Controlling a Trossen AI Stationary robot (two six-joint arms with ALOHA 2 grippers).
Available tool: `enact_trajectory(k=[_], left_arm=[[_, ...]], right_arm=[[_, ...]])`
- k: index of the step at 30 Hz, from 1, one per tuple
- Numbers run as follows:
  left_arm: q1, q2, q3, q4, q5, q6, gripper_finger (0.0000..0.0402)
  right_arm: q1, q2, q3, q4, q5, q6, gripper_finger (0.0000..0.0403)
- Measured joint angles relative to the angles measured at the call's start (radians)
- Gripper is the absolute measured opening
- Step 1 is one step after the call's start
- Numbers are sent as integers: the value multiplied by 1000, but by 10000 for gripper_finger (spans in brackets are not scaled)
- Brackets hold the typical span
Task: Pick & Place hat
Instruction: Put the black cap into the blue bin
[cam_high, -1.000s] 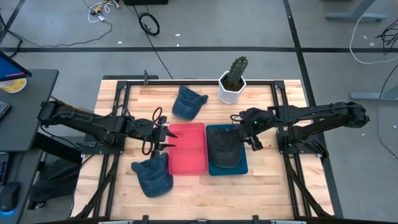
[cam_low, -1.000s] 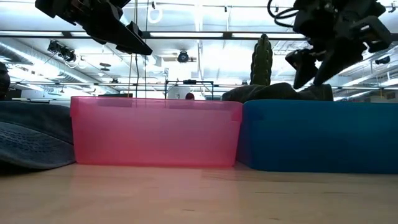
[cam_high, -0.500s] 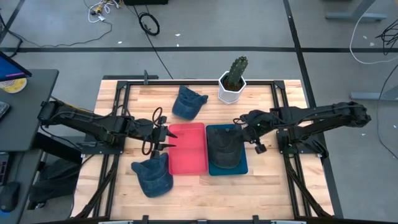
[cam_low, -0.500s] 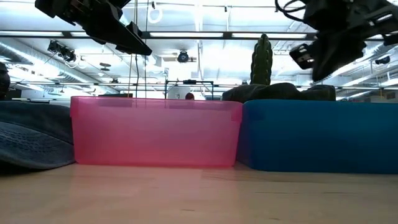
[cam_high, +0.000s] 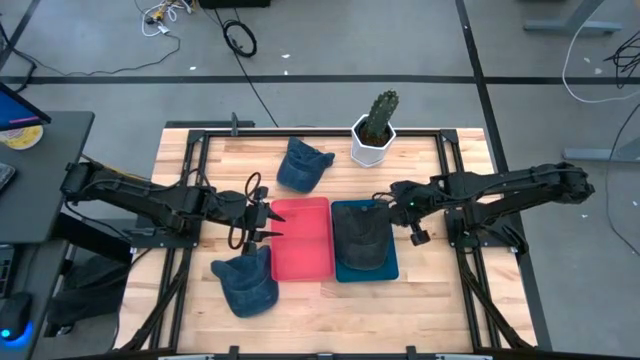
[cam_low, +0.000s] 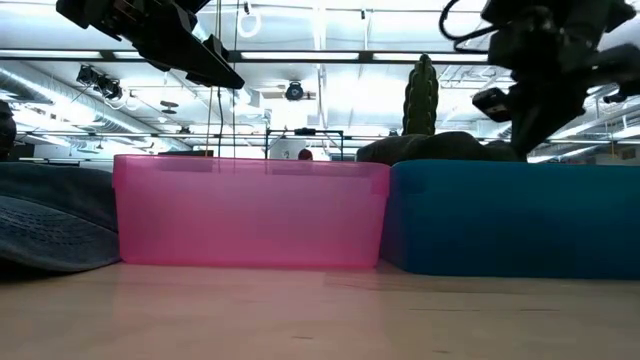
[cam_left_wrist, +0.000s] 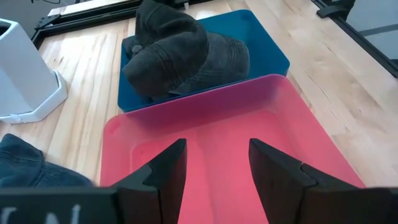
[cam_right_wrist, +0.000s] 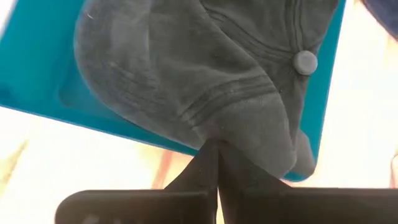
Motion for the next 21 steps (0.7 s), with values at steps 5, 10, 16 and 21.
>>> enact_trajectory(k=[5, 10, 16, 21], left_arm=[[0, 0, 0, 0, 0, 0, 177], [0, 0, 0, 0, 0, 0, 177], [0, 0, 0, 0, 0, 0, 177], [0, 0, 0, 0, 0, 0, 177]], right_arm=[[0, 103, 1, 90, 10, -47, 1], [-14, 242, 1, 169, 13, -83, 1], [-42, 360, 6, 208, 3, -80, 1], [-48, 365, 5, 205, 2, -65, 0]])
